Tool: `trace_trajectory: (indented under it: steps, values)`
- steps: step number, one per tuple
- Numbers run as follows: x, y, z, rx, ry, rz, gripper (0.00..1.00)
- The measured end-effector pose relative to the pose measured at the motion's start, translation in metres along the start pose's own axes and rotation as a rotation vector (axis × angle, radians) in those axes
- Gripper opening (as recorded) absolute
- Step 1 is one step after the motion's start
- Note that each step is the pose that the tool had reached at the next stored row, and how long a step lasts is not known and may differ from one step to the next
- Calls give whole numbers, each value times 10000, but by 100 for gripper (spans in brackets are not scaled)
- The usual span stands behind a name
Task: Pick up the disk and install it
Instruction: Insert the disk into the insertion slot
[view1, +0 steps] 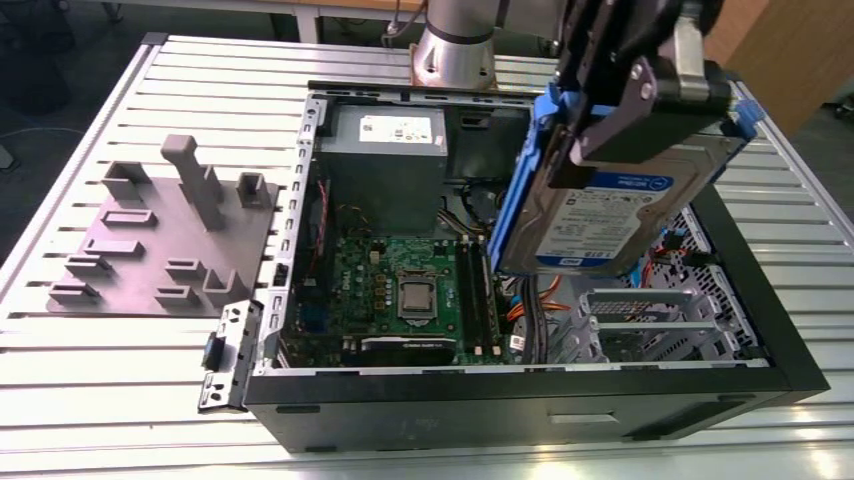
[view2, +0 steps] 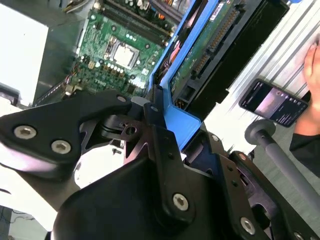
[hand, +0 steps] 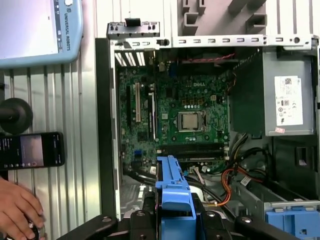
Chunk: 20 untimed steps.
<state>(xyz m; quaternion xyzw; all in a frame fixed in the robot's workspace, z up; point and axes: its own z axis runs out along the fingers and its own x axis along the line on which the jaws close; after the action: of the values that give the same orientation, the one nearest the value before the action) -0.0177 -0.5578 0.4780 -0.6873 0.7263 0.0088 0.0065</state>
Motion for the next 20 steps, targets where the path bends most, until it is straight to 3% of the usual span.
trace_trajectory:
  steps: [10, 20]
  values:
    - [5, -366, 155, 0, 0, 0, 36]
    - [42, -635, 226, 0, 1, -1, 36]
